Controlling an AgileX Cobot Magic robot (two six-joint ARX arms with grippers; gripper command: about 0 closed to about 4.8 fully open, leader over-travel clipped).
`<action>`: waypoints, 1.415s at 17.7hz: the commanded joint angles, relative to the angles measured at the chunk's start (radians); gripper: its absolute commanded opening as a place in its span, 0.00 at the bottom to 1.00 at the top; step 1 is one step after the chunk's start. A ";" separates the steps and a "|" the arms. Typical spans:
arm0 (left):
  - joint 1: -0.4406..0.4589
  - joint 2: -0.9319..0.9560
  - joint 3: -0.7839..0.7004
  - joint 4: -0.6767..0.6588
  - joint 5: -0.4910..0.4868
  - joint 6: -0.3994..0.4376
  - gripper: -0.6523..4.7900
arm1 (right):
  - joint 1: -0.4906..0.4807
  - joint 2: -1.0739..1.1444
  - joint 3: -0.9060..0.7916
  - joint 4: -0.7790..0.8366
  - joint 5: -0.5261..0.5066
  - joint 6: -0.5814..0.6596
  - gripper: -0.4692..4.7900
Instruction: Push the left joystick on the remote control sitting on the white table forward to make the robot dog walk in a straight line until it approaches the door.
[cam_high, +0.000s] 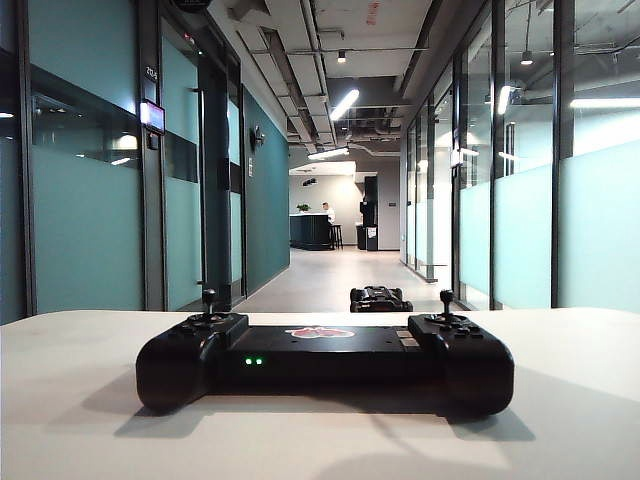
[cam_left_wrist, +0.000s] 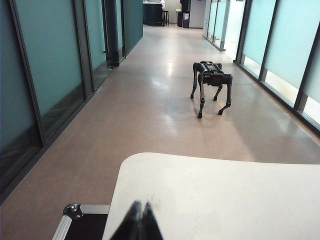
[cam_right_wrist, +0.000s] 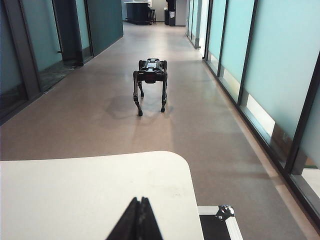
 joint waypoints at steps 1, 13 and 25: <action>0.001 0.000 0.003 0.013 0.000 0.005 0.11 | 0.000 -0.003 -0.005 0.013 0.001 0.003 0.09; 0.000 0.000 0.029 0.038 -0.005 0.057 0.11 | 0.000 -0.003 0.028 0.043 0.001 0.003 0.09; 0.000 0.268 0.328 -0.072 0.047 -0.097 0.11 | 0.007 0.219 0.379 -0.095 -0.008 0.105 0.08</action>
